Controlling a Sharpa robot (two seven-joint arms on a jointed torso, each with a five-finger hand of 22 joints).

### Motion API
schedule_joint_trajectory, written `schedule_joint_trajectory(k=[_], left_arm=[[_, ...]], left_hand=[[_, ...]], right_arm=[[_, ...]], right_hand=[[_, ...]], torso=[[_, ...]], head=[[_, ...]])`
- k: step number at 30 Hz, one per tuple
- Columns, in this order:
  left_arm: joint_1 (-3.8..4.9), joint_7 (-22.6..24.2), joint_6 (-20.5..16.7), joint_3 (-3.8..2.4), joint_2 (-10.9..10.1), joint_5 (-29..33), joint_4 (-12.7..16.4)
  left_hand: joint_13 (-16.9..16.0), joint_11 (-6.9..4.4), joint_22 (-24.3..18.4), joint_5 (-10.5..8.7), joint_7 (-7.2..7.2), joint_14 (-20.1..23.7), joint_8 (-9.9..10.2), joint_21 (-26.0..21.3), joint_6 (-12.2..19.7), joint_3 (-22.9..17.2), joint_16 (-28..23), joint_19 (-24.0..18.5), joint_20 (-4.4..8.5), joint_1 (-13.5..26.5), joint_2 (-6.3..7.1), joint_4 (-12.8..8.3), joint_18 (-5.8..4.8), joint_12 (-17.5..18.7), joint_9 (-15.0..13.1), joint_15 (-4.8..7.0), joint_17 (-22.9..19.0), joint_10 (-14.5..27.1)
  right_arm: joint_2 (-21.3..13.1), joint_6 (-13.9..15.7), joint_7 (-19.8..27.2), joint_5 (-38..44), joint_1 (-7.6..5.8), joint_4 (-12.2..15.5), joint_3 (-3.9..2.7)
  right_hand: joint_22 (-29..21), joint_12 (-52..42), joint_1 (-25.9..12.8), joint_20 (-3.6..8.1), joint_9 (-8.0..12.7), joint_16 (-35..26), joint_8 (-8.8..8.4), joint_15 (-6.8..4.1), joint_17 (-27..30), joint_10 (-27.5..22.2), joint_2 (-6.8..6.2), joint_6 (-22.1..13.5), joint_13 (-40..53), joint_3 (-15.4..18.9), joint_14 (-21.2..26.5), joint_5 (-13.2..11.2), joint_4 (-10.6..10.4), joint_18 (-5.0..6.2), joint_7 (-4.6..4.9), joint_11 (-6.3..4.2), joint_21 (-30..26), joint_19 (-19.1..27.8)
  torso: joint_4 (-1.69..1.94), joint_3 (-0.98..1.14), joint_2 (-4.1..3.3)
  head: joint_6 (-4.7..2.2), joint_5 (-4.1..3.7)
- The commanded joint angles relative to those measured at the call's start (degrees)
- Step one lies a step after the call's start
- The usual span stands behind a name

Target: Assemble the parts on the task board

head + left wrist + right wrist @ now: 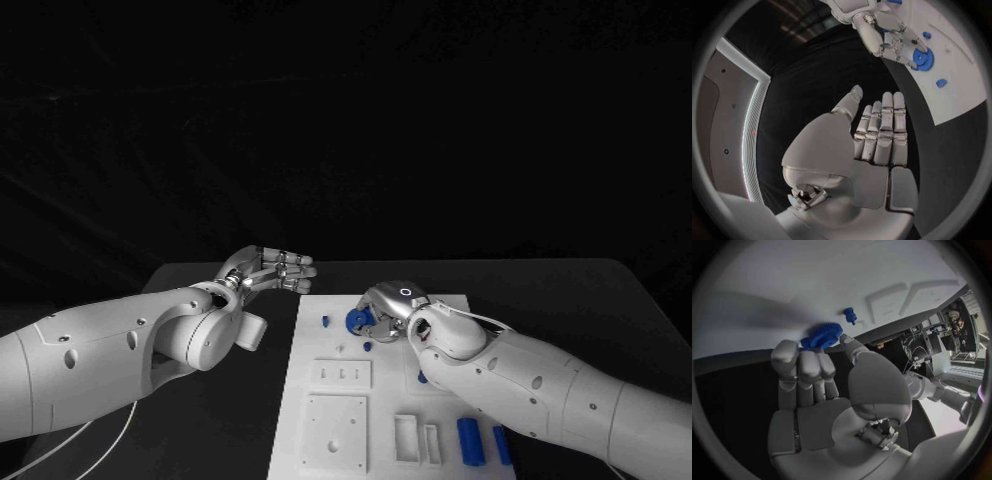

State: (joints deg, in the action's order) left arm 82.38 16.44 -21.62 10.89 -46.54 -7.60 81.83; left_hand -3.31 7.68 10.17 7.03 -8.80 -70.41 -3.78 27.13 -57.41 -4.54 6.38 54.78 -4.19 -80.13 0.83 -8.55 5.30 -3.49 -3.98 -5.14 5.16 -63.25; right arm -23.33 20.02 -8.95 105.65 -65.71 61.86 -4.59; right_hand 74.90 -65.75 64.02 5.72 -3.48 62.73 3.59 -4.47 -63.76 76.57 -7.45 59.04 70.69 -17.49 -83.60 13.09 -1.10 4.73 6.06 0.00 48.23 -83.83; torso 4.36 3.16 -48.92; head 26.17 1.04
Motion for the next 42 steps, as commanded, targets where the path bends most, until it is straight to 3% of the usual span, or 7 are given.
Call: schedule_joint_trajectory(k=[1, 21, 29, 33, 35, 37, 42], left_arm=[[0.07, 0.28, 0.72, -0.04, -0.04, -0.22, 0.10], [0.07, 0.29, 0.69, -0.04, -0.40, -0.24, -0.04], [0.06, 0.37, 0.80, -0.04, -0.50, -0.24, -0.18], [0.06, 0.41, 0.82, -0.04, -0.67, -0.24, -0.17], [0.06, 0.44, 0.79, -0.04, -0.82, -0.24, -0.14], [0.06, 0.46, 0.78, -0.04, -0.89, -0.24, -0.13], [0.07, 0.78, 0.96, -0.04, -1.24, -0.46, -0.12]], left_hand=[[-0.07, 0.01, -0.05, 0.20, -0.12, 0.33, 0.11, 0.07, 0.46, 0.03, -0.36, -0.33, -0.06, 0.12, 0.26, -0.14, -0.24, 0.04, 0.03, -0.16, -0.07, 0.55], [-0.07, 0.03, -0.15, 0.21, -0.17, 0.37, 0.11, 0.00, 0.61, 0.05, -0.37, -0.31, -0.08, 0.13, 0.30, -0.07, -0.24, 0.04, 0.03, -0.18, -0.07, 0.61], [-0.07, 0.05, -0.29, 0.21, -0.20, 0.41, 0.11, -0.06, 0.73, 0.04, -0.40, -0.28, -0.09, -0.02, 0.32, -0.05, -0.23, 0.04, 0.02, -0.20, -0.07, 0.64], [-0.07, 0.03, -0.34, 0.19, -0.17, 0.39, 0.08, -0.03, 0.65, 0.03, -0.39, -0.25, -0.08, -0.08, 0.32, -0.10, -0.22, 0.04, 0.01, -0.18, -0.07, 0.58], [-0.07, 0.03, -0.34, 0.19, -0.17, 0.39, 0.08, -0.03, 0.65, 0.03, -0.39, -0.25, -0.08, -0.08, 0.32, -0.10, -0.22, 0.04, 0.01, -0.18, -0.07, 0.58], [-0.07, -0.01, -0.35, 0.18, -0.14, 0.36, 0.07, -0.03, 0.59, 0.03, -0.38, -0.27, -0.07, -0.10, 0.32, -0.11, -0.23, 0.02, 0.00, -0.16, -0.06, 0.43], [-0.06, -0.24, -0.33, 0.21, -0.01, 0.42, 0.08, 0.05, 0.22, -0.13, -0.43, -0.34, -0.01, -0.18, 0.23, -0.25, -0.26, 0.04, -0.01, -0.10, -0.09, -0.43]], right_arm=[[-0.30, -1.69, 0.67, -1.95, 0.17, -0.04, 0.11], [-2.25, 0.16, 0.65, -2.88, 0.21, 0.93, 0.10], [-4.33, 3.57, 2.64, -6.06, 0.34, 2.91, -0.36], [-6.38, 4.80, 5.13, -9.94, 0.34, 4.91, -1.41], [-7.62, 5.01, 6.34, -11.57, 0.34, 6.17, -2.35], [-8.48, 4.94, 7.11, -12.69, 0.33, 6.93, -3.03], [-12.67, 2.67, 10.87, -20.32, 0.26, 8.94, -5.91]], right_hand=[[5.90, -0.19, -0.99, -0.33, -0.09, 0.18, -0.04, 0.24, -0.06, -0.12, 0.00, 0.36, 0.16, -1.01, 0.15, 0.26, 0.07, 0.24, -0.29, -0.04, 0.13, -3.17], [5.90, -0.19, -1.32, -0.29, -0.09, 0.11, -0.04, 0.19, 0.08, -0.03, 0.12, 0.63, 0.13, -1.48, 0.14, 0.14, 0.21, 0.23, -0.39, -0.12, 0.19, -3.16], [5.95, -0.37, -0.58, -0.27, -0.09, 0.19, -0.05, 0.18, 0.07, 0.12, -0.27, 0.61, 0.27, -1.56, 0.12, 0.22, 0.60, 0.29, -0.34, -0.12, 0.43, -3.20], [5.89, -0.18, 0.57, -0.49, -0.12, -0.01, 0.02, 0.32, 0.29, -0.19, -0.15, -0.08, 0.21, 1.94, 0.18, 0.92, 0.99, 0.63, -0.13, -0.04, 0.15, -3.06], [5.92, -0.25, 2.50, -0.57, -0.11, -0.01, -0.02, 0.41, 0.28, -0.21, -0.34, -0.41, 0.26, 4.28, 0.21, -2.48, 2.08, 0.67, -0.05, 0.06, 0.21, -3.04], [5.95, -0.29, 4.12, -0.63, -0.10, 0.00, -0.02, 0.45, 0.26, -0.24, 0.61, -0.54, 0.28, 7.86, 0.21, -2.18, 2.14, 0.70, -0.11, 0.13, 0.29, -3.03], [5.91, -0.46, 7.11, -0.67, -0.10, -0.01, -0.03, 0.49, 0.12, -0.29, 1.95, 0.23, 0.35, 10.70, 0.25, -2.11, 5.72, 0.48, -0.03, 0.18, 0.14, -2.80]], torso=[[0.02, 0.05, 0.01], [-0.04, 0.08, 0.02], [-0.06, 0.05, 0.04], [-0.16, 0.08, 0.07], [-0.27, 0.12, 0.10], [-0.38, 0.15, 0.12], [-0.80, 0.26, 0.25]], head=[[0.06, -0.15], [0.26, -0.37], [0.13, -0.62], [-0.06, -0.74], [-0.15, -0.84], [-0.15, -1.06], [-0.55, -1.77]])
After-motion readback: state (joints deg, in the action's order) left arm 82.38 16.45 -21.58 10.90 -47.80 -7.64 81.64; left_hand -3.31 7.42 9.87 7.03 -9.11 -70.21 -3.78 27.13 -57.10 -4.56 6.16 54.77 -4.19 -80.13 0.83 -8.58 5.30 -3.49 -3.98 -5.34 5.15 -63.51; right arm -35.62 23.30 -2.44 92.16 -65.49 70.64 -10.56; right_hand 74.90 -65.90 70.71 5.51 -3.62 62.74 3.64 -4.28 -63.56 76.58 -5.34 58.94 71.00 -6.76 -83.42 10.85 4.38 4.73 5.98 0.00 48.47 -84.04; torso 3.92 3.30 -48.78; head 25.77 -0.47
